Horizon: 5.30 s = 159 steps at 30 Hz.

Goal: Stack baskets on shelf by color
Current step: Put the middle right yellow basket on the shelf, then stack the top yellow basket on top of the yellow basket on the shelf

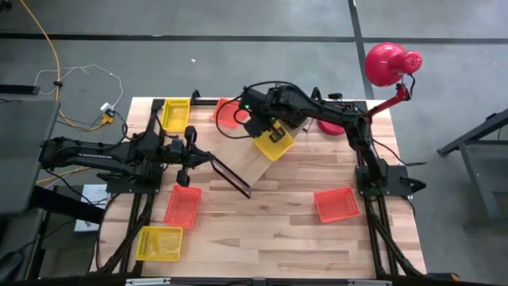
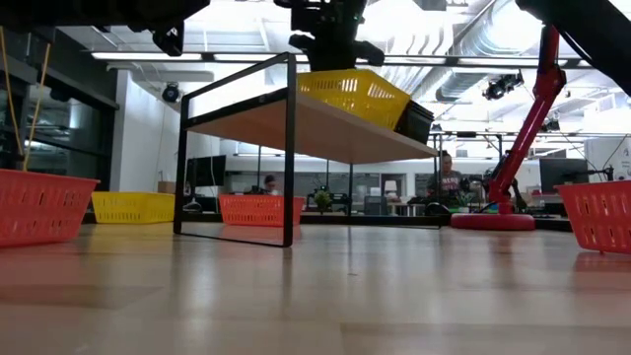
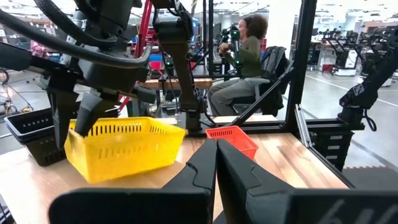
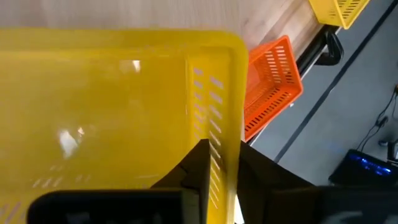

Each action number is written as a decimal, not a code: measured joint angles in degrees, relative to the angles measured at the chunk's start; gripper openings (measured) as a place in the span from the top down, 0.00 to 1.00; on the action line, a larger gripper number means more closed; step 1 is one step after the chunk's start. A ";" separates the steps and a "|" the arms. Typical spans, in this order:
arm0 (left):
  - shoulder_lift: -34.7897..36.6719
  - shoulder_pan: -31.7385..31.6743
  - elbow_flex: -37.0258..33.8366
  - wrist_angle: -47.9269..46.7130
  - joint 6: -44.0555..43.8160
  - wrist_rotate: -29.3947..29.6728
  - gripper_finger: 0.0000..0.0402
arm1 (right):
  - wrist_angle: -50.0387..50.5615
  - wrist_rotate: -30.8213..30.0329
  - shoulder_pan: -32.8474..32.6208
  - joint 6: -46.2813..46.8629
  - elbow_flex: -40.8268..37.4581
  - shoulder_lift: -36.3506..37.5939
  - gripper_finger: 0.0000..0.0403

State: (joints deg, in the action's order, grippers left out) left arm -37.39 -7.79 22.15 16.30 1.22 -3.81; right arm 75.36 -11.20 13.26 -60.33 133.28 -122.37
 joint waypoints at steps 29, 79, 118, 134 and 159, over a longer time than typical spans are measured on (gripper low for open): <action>0.00 0.00 0.00 0.96 0.97 1.43 1.00 | 14.81 7.05 -9.06 29.15 -1.15 14.05 0.98; -1.74 -3.87 13.68 -24.28 1.25 6.89 1.00 | 7.77 -2.48 -13.22 43.66 -31.03 25.65 1.00; -46.67 -46.24 28.22 -71.72 15.53 22.19 0.47 | 0.99 -3.26 -13.99 40.99 -31.07 30.53 1.00; -52.30 -46.09 28.15 -69.67 10.96 24.63 0.64 | 0.54 -3.17 -14.03 41.42 -31.07 30.53 1.00; -27.39 -17.31 39.37 -81.92 6.57 33.52 1.00 | -0.33 -5.17 -16.97 39.64 -31.02 32.03 1.00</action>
State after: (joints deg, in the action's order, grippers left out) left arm -64.78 -25.10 61.52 -65.63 7.80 29.70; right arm 75.03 -16.37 -3.71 -20.69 102.26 -90.33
